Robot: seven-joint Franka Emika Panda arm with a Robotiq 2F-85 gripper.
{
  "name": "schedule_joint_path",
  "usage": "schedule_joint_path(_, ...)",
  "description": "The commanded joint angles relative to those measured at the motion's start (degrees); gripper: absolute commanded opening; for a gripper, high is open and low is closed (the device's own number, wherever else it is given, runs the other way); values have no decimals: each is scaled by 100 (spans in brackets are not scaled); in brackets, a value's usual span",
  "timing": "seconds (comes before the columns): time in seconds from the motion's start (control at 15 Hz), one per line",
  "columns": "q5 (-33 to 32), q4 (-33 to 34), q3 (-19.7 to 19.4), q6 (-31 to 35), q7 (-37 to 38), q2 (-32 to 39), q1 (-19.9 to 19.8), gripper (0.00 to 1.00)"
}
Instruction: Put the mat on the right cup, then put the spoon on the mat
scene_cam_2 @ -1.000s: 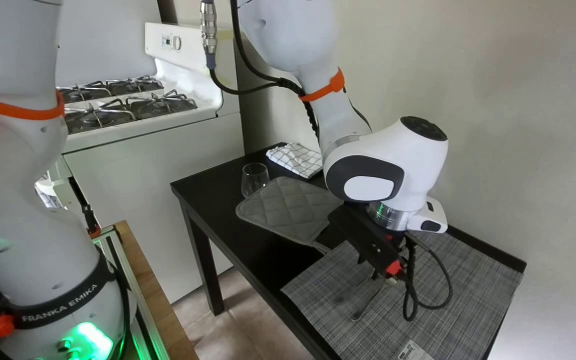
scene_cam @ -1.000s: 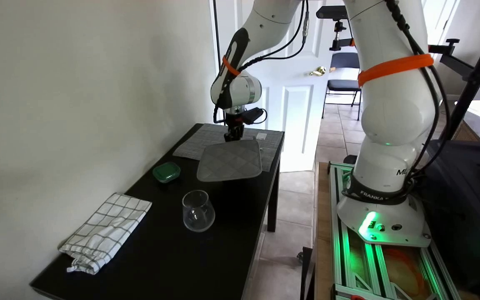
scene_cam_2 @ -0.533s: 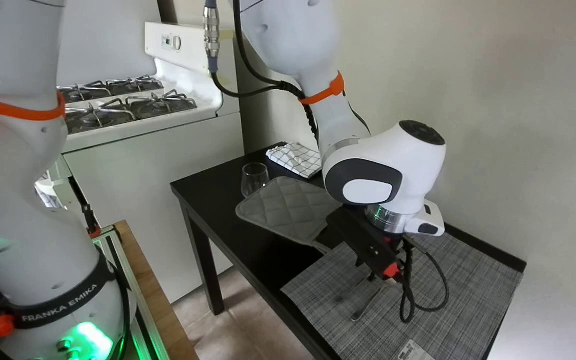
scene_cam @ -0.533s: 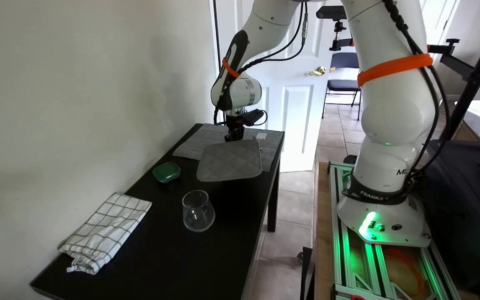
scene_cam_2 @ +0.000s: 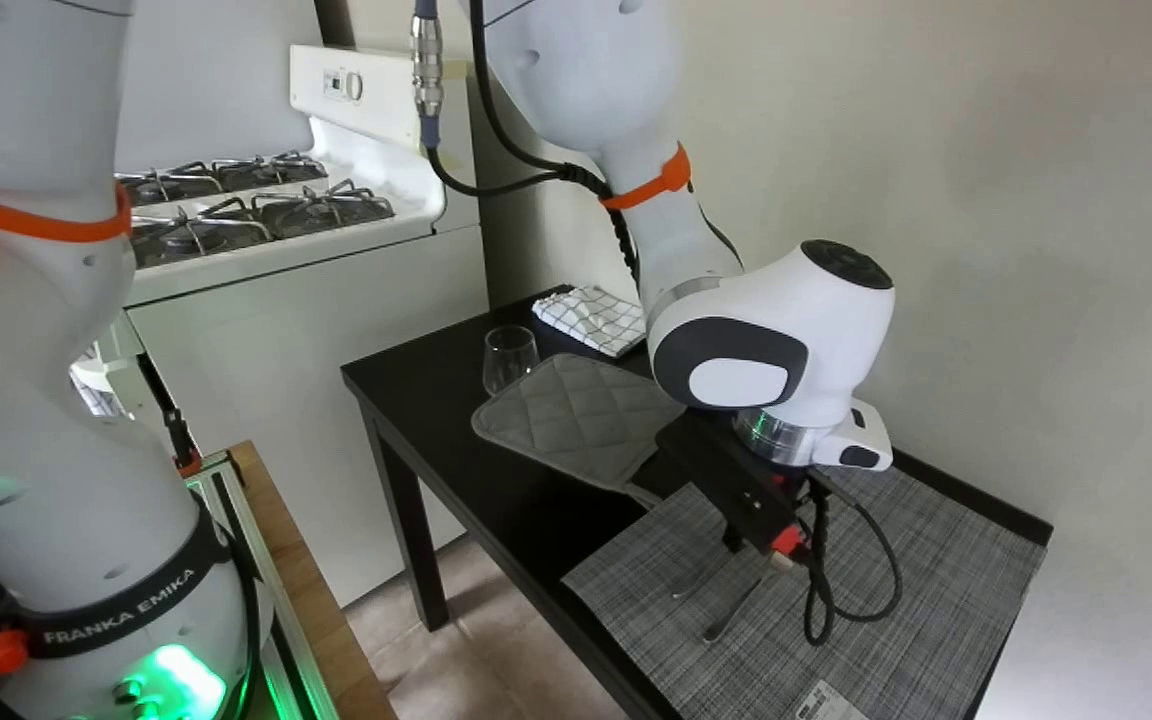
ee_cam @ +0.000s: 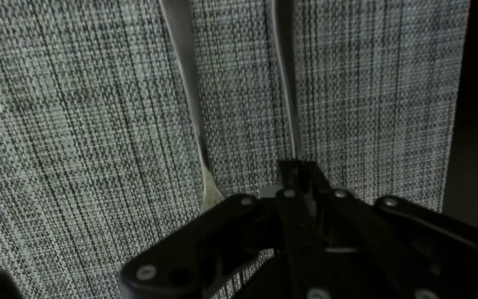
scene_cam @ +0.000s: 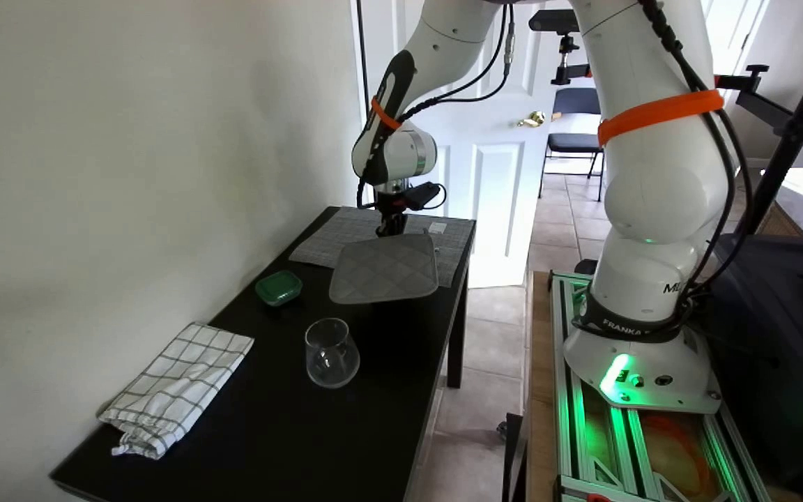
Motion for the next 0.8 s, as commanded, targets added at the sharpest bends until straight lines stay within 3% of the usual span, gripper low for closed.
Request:
schedule_joint_path(0.0,-39,85,46,-51,65,21,-85,2)
schedule_joint_path(0.47,80,216,18,-756,-157,-1097,-141,2)
schedule_joint_path(0.73,353,260,-35,-1423,-482,-1840,37,2)
